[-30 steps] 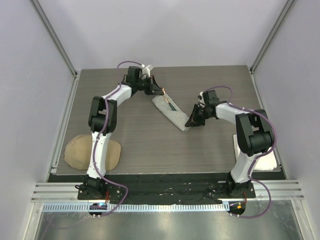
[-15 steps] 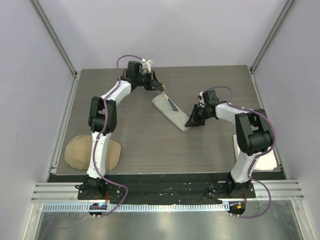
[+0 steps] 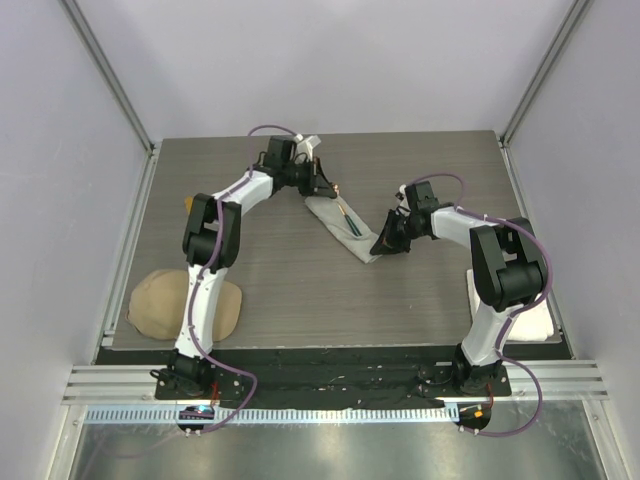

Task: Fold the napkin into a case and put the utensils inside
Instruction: Insert the spoon into the folded napkin.

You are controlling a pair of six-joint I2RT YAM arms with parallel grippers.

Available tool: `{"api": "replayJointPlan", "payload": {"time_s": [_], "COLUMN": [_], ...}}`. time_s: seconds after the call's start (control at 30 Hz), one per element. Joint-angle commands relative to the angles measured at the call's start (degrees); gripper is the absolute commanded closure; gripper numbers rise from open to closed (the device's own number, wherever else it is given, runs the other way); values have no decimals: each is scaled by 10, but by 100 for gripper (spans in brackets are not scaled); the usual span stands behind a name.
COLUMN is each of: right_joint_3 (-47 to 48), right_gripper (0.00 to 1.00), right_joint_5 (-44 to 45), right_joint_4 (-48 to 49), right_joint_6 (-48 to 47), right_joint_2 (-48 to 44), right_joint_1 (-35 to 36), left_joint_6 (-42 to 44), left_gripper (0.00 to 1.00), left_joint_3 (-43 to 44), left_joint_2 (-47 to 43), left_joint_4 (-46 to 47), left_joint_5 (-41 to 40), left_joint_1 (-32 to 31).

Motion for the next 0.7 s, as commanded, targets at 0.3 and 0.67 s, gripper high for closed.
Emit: {"api": "replayJointPlan", "payload": {"time_s": [0.3, 0.67], "right_joint_3": [-9, 4], "right_gripper": [99, 99], "right_joint_5": [-2, 13], "right_joint_4": [3, 0], "right_joint_6": [-9, -3], "right_joint_2": [-35, -30], "right_joint_1": [1, -3], "left_joint_6": [-19, 23], "left_gripper": [100, 100], "left_joint_3": [44, 41], "left_joint_2": [-4, 11], "left_joint_4": [41, -3], "left_joint_5": [7, 43], "left_joint_1": [-3, -3]}}
